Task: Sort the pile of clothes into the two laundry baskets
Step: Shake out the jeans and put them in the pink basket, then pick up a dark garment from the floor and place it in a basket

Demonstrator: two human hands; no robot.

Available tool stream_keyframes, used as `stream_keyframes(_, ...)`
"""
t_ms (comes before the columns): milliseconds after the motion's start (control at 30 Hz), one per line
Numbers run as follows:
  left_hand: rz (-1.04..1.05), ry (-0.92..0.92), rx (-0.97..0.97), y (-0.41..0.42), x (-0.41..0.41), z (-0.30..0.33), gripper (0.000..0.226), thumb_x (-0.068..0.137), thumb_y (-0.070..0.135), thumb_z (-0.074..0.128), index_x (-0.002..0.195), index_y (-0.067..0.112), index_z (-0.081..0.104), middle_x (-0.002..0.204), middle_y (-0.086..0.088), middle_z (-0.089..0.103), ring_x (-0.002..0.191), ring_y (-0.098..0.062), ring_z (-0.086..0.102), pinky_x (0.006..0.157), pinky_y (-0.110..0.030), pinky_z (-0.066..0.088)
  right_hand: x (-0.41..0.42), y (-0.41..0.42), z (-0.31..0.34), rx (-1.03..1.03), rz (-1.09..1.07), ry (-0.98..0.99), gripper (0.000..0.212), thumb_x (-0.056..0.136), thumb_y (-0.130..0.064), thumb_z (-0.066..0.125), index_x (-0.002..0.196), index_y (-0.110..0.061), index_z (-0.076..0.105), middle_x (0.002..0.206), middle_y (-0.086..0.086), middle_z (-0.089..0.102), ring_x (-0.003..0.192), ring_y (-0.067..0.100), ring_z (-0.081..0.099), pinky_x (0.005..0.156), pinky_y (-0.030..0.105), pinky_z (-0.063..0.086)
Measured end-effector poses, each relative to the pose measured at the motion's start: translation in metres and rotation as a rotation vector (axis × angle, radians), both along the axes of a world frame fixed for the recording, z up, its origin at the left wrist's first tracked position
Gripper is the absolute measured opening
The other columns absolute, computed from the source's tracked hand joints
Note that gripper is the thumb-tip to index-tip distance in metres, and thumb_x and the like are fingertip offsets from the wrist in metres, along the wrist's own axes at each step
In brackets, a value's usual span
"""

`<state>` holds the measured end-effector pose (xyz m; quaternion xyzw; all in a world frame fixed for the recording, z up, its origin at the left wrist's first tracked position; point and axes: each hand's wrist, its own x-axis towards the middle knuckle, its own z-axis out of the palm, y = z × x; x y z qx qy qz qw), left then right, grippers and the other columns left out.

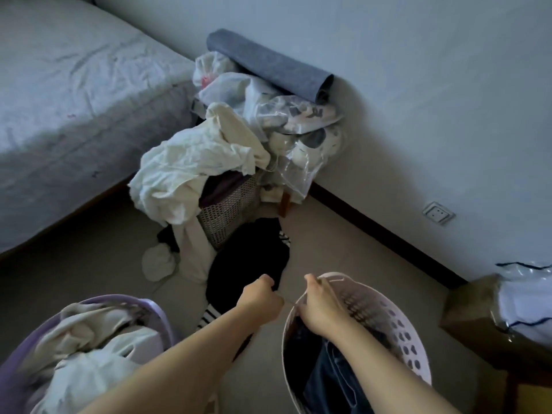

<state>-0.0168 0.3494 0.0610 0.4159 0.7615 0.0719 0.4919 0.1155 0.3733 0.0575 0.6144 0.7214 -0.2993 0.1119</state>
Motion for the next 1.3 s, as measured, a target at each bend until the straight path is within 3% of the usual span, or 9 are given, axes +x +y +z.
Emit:
stream_keyframes(233,0.070,-0.002,-0.077,0.028,-0.106,-0.053,0.050,0.092,0.024,0.052,0.139,0.019,0.038,0.127,-0.010,0.057,0.113,-0.026,0.059,0.080,-0.027,0.048,-0.108,0.033,-0.049,-0.094,0.055,-0.027,0.052,0.091,-0.027,0.055,0.135,-0.012,0.034,0.135,0.012,0.042,0.130,0.029,0.037,0.104,0.037,0.037)
stream_keyframes(367,0.083,0.033,-0.112,0.046,-0.152,-0.100,0.051,0.093,0.024,0.053,0.141,0.016,0.038,0.131,-0.008,0.054,0.116,-0.024,0.055,0.089,-0.029,0.046,-0.147,0.047,-0.095,-0.140,0.048,-0.016,0.050,0.091,-0.026,0.057,0.134,-0.011,0.035,0.134,0.012,0.043,0.128,0.029,0.039,0.102,0.035,0.039)
stream_keyframes(533,0.083,0.008,-0.176,0.060,-0.169,-0.176,0.052,0.093,0.024,0.053,0.142,0.017,0.035,0.124,-0.008,0.058,0.106,-0.024,0.060,0.076,-0.027,0.048,-0.160,0.061,-0.166,-0.192,0.036,-0.046,0.051,0.092,-0.022,0.055,0.138,-0.012,0.033,0.137,0.011,0.042,0.129,0.028,0.038,0.098,0.035,0.039)
stream_keyframes(633,0.076,0.010,-0.180,0.067,-0.164,-0.231,0.056,0.092,0.023,0.055,0.143,0.018,0.033,0.128,-0.009,0.057,0.112,-0.025,0.059,0.088,-0.031,0.049,-0.160,0.072,-0.219,-0.200,0.042,-0.061,0.054,0.092,-0.021,0.055,0.139,-0.012,0.032,0.138,0.012,0.042,0.128,0.028,0.039,0.099,0.035,0.039)
stream_keyframes(733,0.057,-0.026,-0.176,0.075,-0.155,-0.287,0.062,0.094,0.024,0.054,0.148,0.021,0.024,0.132,-0.008,0.053,0.111,-0.024,0.059,0.085,-0.030,0.050,-0.157,0.084,-0.279,-0.200,0.046,-0.073,0.054,0.091,-0.018,0.056,0.138,-0.013,0.032,0.137,0.012,0.042,0.127,0.028,0.039,0.100,0.035,0.040)
stream_keyframes(1033,-0.036,0.022,-0.187,0.094,-0.137,-0.455,0.071,0.092,0.026,0.057,0.150,0.024,0.016,0.146,-0.008,0.036,0.126,-0.024,0.047,0.093,-0.027,0.041,-0.151,0.106,-0.450,-0.221,0.089,-0.108,0.067,0.088,-0.013,0.058,0.144,-0.018,0.022,0.142,0.013,0.033,0.125,0.028,0.040,0.099,0.036,0.043)
stream_keyframes(1300,-0.131,0.138,-0.214,0.112,-0.145,-0.547,0.069,0.092,0.030,0.056,0.149,0.037,0.017,0.159,-0.007,-0.007,0.141,-0.030,0.021,0.109,-0.040,0.035,-0.156,0.132,-0.535,-0.217,0.076,-0.100,0.085,0.089,-0.016,0.060,0.150,-0.026,0.002,0.155,0.015,0.007,0.134,0.029,0.030,0.100,0.035,0.040)
